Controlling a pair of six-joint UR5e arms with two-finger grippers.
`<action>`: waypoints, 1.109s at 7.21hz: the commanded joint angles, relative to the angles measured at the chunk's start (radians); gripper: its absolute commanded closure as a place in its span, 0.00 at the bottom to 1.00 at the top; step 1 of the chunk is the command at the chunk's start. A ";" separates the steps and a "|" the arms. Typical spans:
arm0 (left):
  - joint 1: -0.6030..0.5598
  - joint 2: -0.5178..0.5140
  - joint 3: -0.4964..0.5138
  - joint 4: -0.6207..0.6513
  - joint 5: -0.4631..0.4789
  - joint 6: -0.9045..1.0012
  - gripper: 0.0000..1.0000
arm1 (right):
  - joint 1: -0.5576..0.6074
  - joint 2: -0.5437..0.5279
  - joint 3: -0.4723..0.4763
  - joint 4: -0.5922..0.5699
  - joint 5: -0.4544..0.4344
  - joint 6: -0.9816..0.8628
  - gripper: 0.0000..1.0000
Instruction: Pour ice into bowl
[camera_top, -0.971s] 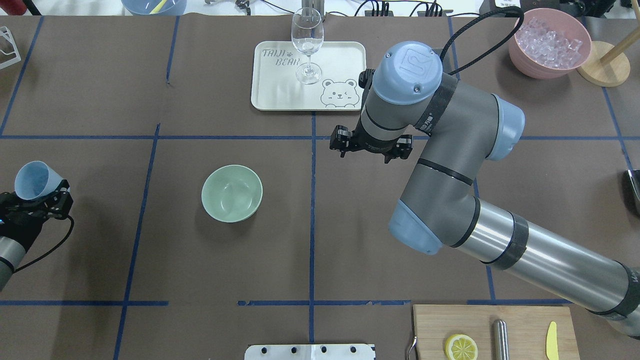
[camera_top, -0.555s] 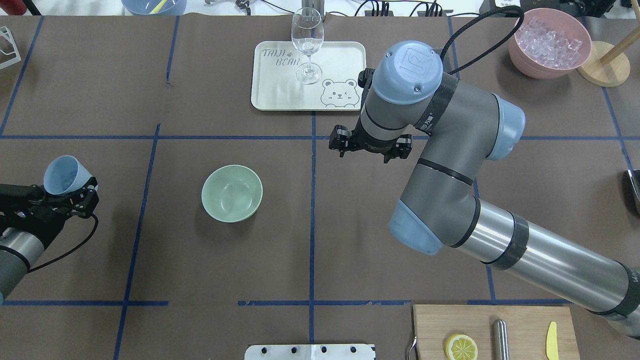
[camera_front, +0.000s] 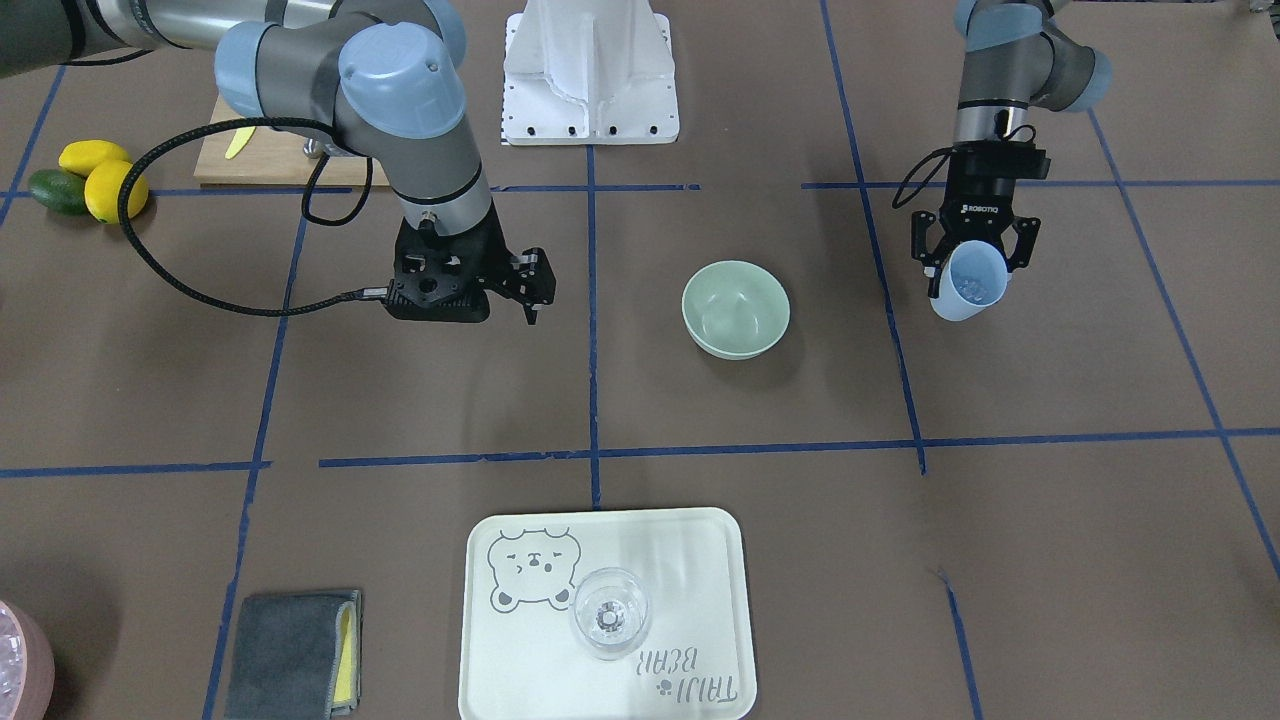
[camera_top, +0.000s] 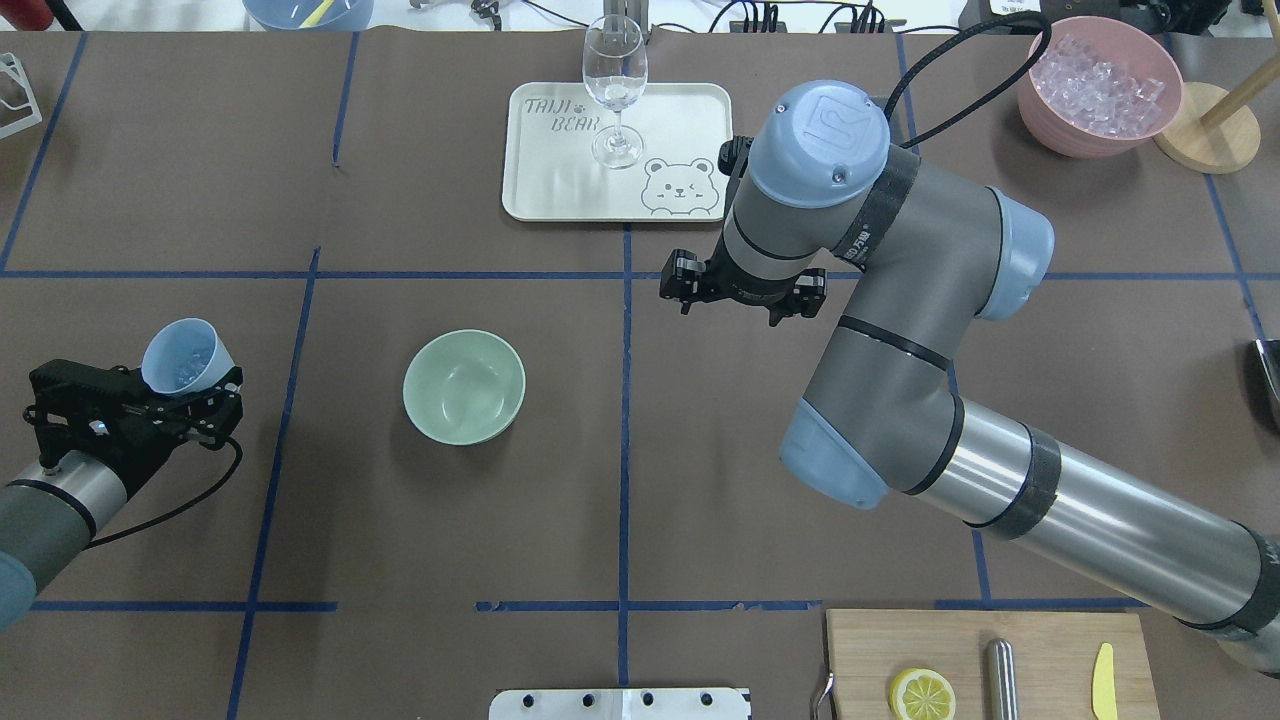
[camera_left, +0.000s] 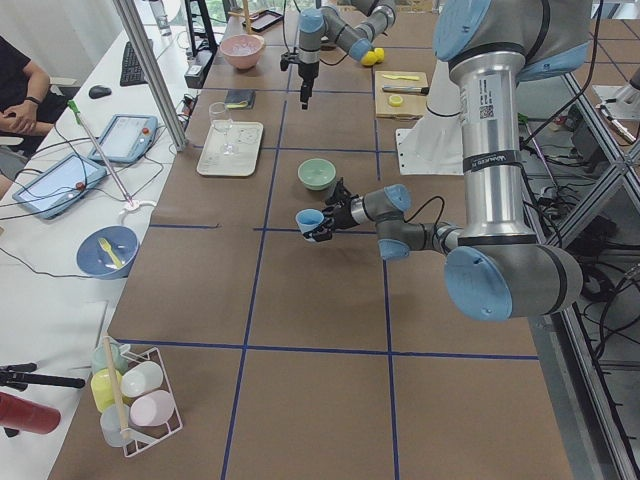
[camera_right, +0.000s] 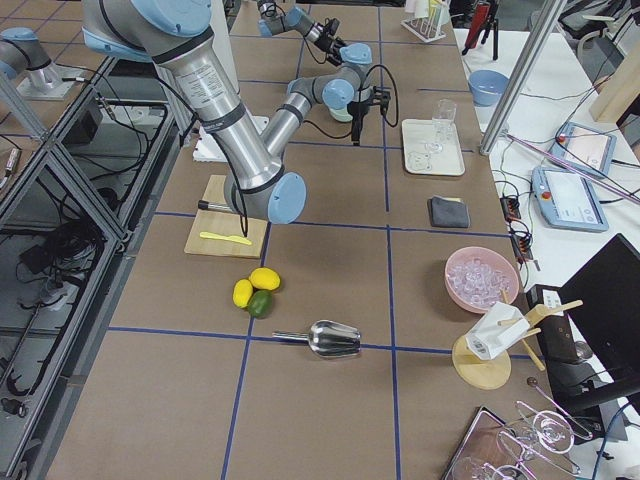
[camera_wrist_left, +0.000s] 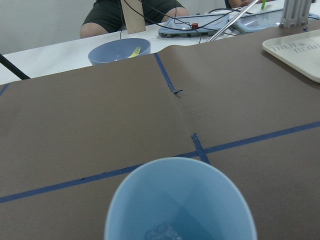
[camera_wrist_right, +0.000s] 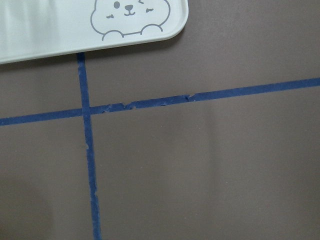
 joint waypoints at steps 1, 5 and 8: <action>-0.020 -0.008 -0.071 0.004 -0.048 0.013 1.00 | 0.001 -0.029 0.031 0.001 0.002 0.000 0.00; -0.022 -0.181 -0.076 0.178 -0.043 -0.112 1.00 | 0.000 -0.043 0.037 0.006 0.002 0.000 0.00; -0.008 -0.256 -0.025 0.223 0.231 -0.272 1.00 | -0.002 -0.046 0.052 0.007 0.002 0.002 0.00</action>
